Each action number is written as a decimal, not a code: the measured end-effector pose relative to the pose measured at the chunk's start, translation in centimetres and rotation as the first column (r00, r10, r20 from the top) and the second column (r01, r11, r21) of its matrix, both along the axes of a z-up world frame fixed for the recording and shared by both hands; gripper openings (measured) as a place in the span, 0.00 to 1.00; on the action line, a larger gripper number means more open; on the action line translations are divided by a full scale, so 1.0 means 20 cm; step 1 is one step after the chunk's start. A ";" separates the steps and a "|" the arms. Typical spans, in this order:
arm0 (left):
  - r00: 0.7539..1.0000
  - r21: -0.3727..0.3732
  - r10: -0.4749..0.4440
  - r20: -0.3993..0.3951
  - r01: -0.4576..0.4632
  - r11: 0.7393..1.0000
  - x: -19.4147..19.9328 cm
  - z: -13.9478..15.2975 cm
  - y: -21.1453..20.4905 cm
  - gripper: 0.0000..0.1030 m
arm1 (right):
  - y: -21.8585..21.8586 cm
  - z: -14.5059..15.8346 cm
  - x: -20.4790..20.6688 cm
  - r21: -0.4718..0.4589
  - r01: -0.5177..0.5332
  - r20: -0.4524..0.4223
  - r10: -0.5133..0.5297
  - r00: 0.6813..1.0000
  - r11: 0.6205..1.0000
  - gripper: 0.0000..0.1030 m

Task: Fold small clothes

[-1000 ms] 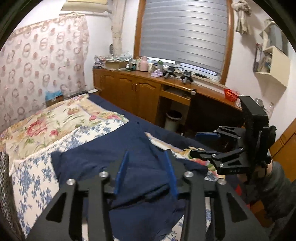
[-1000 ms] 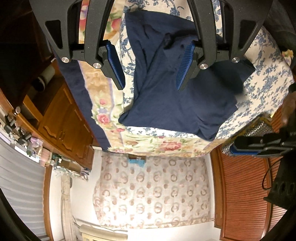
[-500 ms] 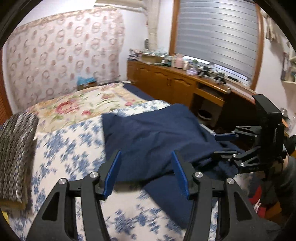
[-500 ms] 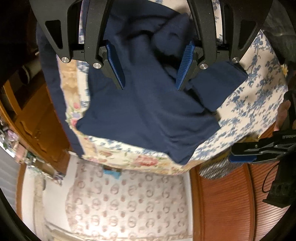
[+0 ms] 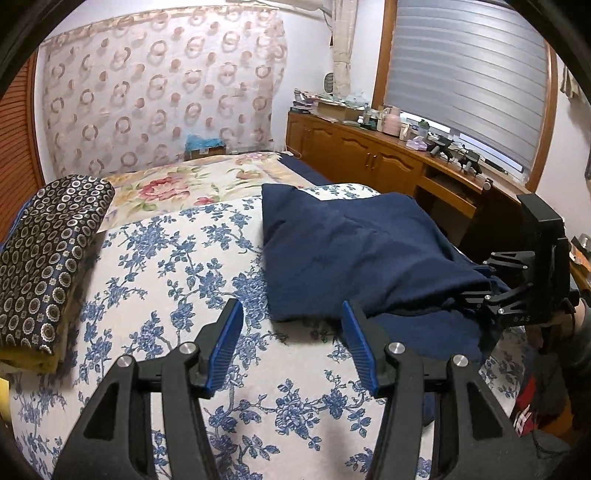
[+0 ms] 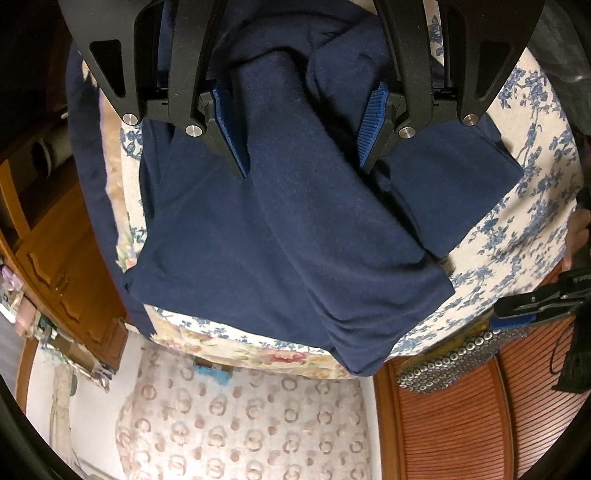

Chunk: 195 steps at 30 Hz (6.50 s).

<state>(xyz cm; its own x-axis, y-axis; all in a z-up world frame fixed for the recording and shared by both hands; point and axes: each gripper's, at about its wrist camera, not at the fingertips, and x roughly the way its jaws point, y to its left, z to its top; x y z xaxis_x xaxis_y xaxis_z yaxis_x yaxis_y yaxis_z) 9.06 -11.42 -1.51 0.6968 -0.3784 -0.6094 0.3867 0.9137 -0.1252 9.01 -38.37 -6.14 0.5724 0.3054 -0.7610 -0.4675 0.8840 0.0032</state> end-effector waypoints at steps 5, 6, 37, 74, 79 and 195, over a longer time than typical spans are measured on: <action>1.000 -0.006 0.009 0.001 -0.009 1.000 0.00 -0.01 0.01 0.53 | 0.01 0.02 -0.03 -0.005 -0.025 0.018 0.026 1.000 1.000 0.22; 1.000 -0.007 0.009 0.001 -0.009 1.000 0.00 -0.01 0.01 0.53 | 0.02 0.03 -0.04 -0.007 -0.035 0.027 0.035 0.999 0.999 0.16; 0.996 -0.036 0.038 0.075 -0.036 0.999 -0.08 0.07 0.04 0.53 | -0.18 0.22 -0.10 -0.014 0.160 0.152 -0.156 0.976 0.987 0.53; 0.994 -0.064 0.096 0.059 -0.093 0.994 -0.10 0.03 0.17 0.53 | 0.73 -0.03 0.33 -0.122 -0.296 -0.056 0.292 0.955 0.947 0.53; 0.994 -0.064 0.093 0.053 -0.090 0.994 -0.11 0.02 0.16 0.53 | 0.73 -0.08 0.35 -0.139 -0.288 -0.050 0.284 0.958 0.948 0.54; 0.980 0.016 -0.169 -0.109 0.172 0.985 -0.17 -0.21 -0.37 0.53 | -0.19 0.09 -0.14 0.024 0.142 0.030 -0.143 0.989 0.990 0.39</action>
<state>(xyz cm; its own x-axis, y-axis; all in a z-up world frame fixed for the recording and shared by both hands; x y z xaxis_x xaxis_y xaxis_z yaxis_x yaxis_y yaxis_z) 5.69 -18.90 -5.62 0.5536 -0.4697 -0.6876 0.5227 0.8388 -0.1522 6.14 -42.09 -4.34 0.6349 0.2351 -0.7359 -0.3366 0.9416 0.0105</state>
